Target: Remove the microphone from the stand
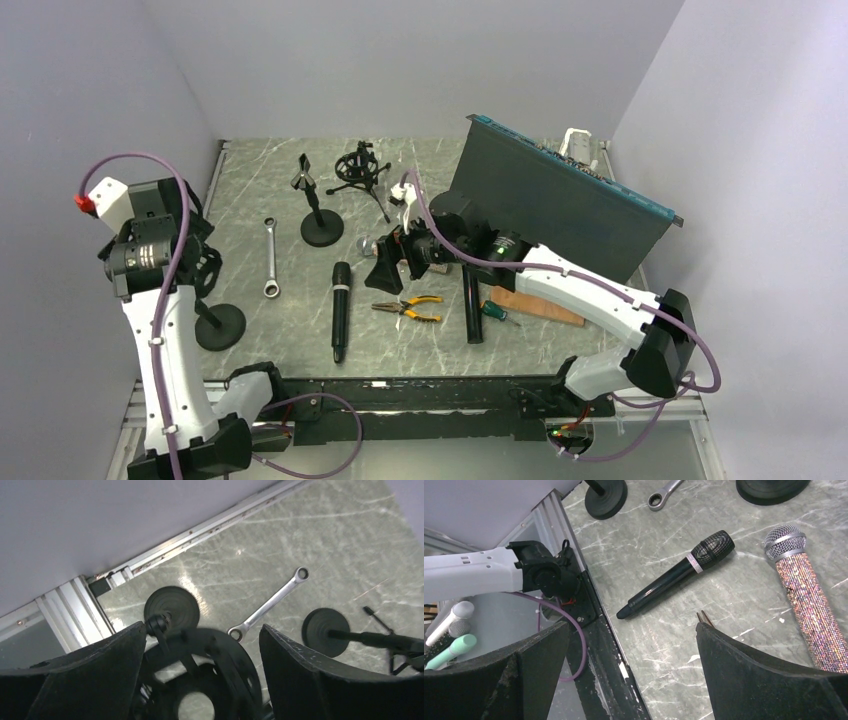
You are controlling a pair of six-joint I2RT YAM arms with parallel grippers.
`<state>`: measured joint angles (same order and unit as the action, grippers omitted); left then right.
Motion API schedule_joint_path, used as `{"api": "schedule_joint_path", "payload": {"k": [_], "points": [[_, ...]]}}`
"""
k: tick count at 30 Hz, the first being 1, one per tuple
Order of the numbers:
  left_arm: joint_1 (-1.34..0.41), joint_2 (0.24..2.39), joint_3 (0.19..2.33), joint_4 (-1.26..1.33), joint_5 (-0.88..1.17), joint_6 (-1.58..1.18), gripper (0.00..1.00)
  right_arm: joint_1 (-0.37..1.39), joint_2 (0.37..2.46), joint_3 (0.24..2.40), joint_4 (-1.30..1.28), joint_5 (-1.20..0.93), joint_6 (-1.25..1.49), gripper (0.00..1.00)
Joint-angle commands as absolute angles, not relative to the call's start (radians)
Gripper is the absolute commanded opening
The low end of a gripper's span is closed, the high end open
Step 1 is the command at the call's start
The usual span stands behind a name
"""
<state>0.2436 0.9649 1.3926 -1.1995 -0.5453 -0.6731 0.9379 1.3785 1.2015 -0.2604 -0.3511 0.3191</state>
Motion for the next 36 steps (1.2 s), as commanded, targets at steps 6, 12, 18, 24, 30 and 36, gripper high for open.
{"api": "schedule_joint_path", "payload": {"k": [6, 12, 18, 24, 30, 36], "points": [[0.249, 1.037, 1.662, -1.383, -0.675, -0.799, 0.99, 0.947, 1.401, 1.271, -0.225, -0.377, 0.319, 1.0], [0.351, 1.124, 1.733, -1.469, -0.632, -0.83, 0.93, 0.949, 1.391, 1.26, -0.23, -0.381, 0.319, 1.0], [0.474, 1.099, 1.662, -1.441, -0.517, -0.843, 0.85, 0.951, 1.379, 1.249, -0.233, -0.382, 0.318, 1.0], [0.55, 1.119, 1.617, -1.431, -0.444, -0.858, 0.84, 0.957, 1.369, 1.24, -0.228, -0.387, 0.318, 1.0], [0.584, 1.107, 1.564, -1.397, -0.376, -0.857, 0.87, 0.956, 1.353, 1.216, -0.221, -0.384, 0.317, 1.0], [0.628, 1.109, 1.497, -1.355, -0.309, -0.864, 0.85, 0.957, 1.354, 1.204, -0.213, -0.393, 0.322, 1.0]]}}
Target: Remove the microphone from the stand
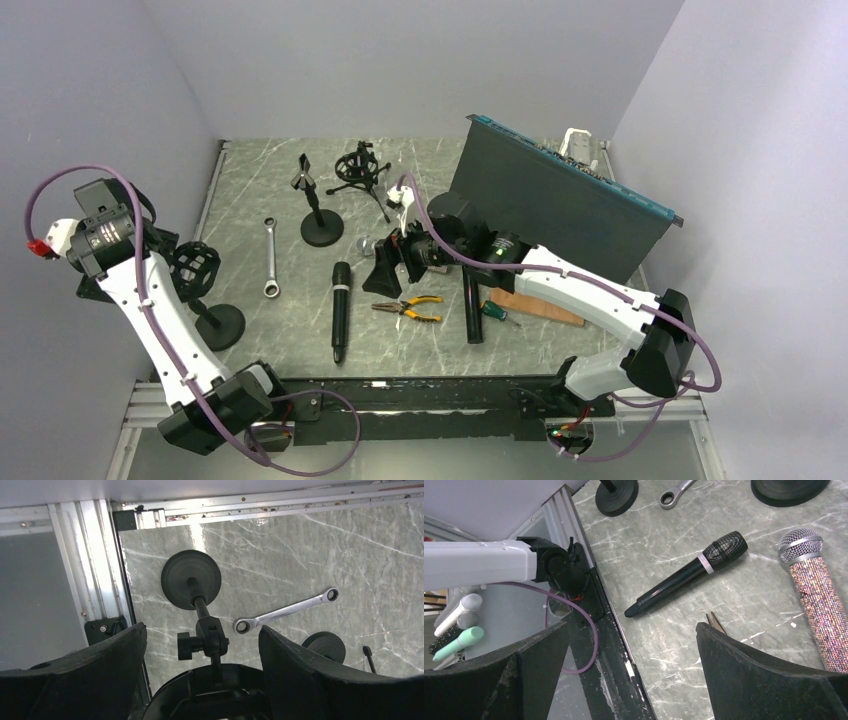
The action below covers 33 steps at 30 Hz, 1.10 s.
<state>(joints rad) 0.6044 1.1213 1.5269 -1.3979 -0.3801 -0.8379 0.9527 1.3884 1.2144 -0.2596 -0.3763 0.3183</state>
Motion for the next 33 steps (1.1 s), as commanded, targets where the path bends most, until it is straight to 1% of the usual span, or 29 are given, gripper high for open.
{"api": "schedule_joint_path", "payload": {"k": [1, 8, 12, 14, 17, 18, 23, 25, 29, 33], "points": [[0.632, 1.111, 1.493, -1.353, -0.296, -0.866, 0.85, 0.957, 1.351, 1.202, -0.21, -0.391, 0.322, 1.0], [0.674, 1.104, 1.484, -1.369, -0.242, -0.892, 0.86, 0.958, 1.356, 1.194, -0.197, -0.399, 0.325, 1.0], [0.719, 1.114, 1.45, -1.366, -0.164, -0.897, 0.85, 0.959, 1.364, 1.195, -0.188, -0.405, 0.327, 1.0], [0.743, 1.126, 1.429, -1.368, -0.118, -0.9, 0.82, 0.959, 1.365, 1.196, -0.186, -0.407, 0.327, 1.0], [0.758, 1.135, 1.423, -1.359, -0.089, -0.898, 0.72, 0.959, 1.364, 1.194, -0.185, -0.409, 0.328, 1.0], [0.759, 1.135, 1.424, -1.359, -0.087, -0.898, 0.71, 0.959, 1.364, 1.193, -0.182, -0.41, 0.329, 1.0], [0.761, 1.118, 1.416, -1.352, -0.102, -0.908, 0.7, 0.96, 1.365, 1.186, -0.169, -0.413, 0.333, 1.0], [0.762, 1.122, 1.408, -1.35, -0.101, -0.907, 0.68, 0.96, 1.367, 1.186, -0.166, -0.416, 0.333, 1.0], [0.764, 1.12, 1.378, -1.349, -0.117, -0.913, 0.58, 0.962, 1.372, 1.19, -0.164, -0.418, 0.333, 1.0], [0.764, 1.102, 1.322, -1.316, -0.142, -0.91, 0.45, 0.962, 1.368, 1.189, -0.164, -0.415, 0.329, 1.0]]}}
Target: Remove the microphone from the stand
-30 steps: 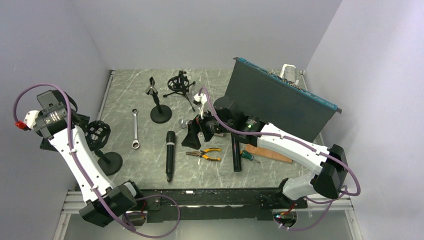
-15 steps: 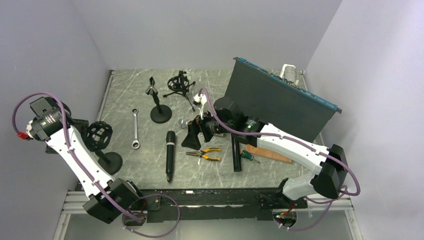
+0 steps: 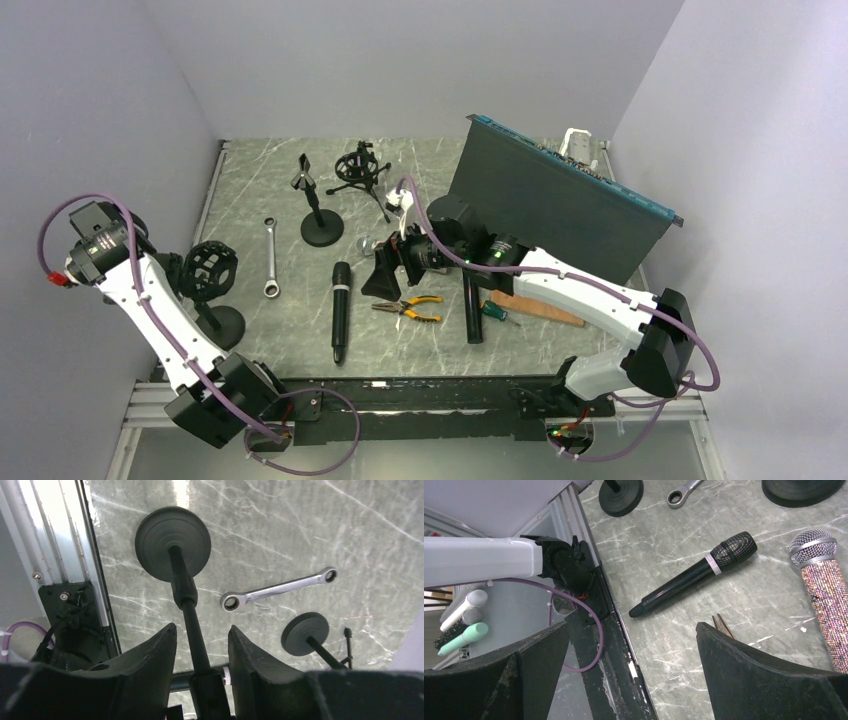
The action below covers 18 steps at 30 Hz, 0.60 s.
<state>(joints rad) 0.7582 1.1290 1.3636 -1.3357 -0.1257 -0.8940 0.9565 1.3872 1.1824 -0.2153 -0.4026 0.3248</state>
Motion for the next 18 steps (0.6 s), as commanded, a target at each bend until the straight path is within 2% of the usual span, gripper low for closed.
{"api": "schedule_joint_path", "payload": {"k": [1, 9, 18], "points": [[0.765, 1.101, 1.31, -1.312, -0.147, -0.907, 0.42, 0.963, 1.367, 1.188, -0.164, -0.414, 0.329, 1.0], [0.765, 1.088, 1.258, -1.274, -0.183, -0.882, 0.15, 0.963, 1.376, 1.188, -0.156, -0.421, 0.328, 1.0], [0.765, 1.082, 1.17, -1.22, -0.234, -0.876, 0.0, 0.964, 1.379, 1.189, -0.156, -0.424, 0.325, 1.0]]}}
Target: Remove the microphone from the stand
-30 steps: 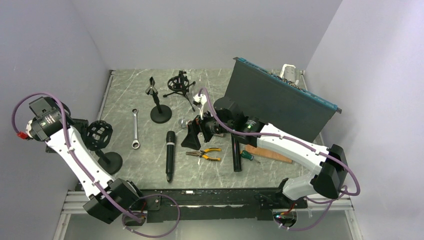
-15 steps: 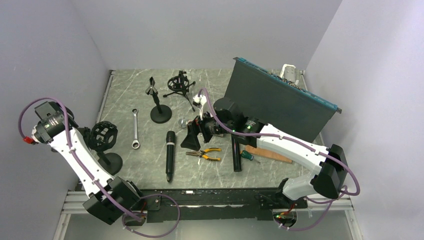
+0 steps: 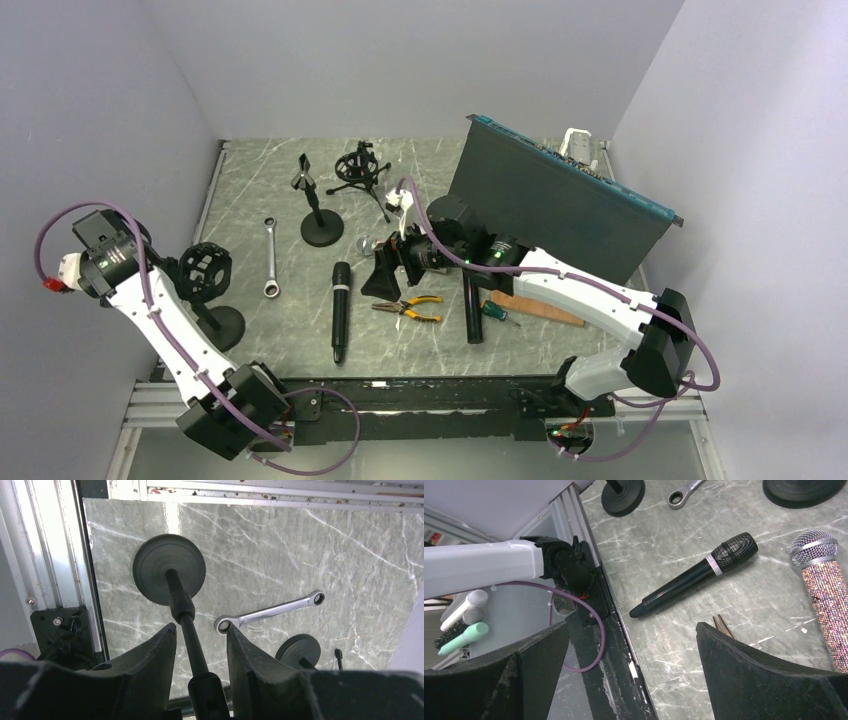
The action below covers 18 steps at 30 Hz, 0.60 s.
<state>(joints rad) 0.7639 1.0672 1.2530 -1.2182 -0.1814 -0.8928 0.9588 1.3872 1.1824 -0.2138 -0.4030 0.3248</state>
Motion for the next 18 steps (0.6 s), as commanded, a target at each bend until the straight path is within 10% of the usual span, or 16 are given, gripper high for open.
{"api": "schedule_joint_path", "payload": {"k": [1, 18], "points": [[0.765, 1.081, 1.156, -1.215, -0.242, -0.878, 0.0, 0.963, 1.379, 1.187, -0.154, -0.424, 0.325, 1.0], [0.764, 1.075, 0.902, -1.041, -0.392, -0.873, 0.0, 0.963, 1.384, 1.168, -0.133, -0.444, 0.326, 1.0]]}}
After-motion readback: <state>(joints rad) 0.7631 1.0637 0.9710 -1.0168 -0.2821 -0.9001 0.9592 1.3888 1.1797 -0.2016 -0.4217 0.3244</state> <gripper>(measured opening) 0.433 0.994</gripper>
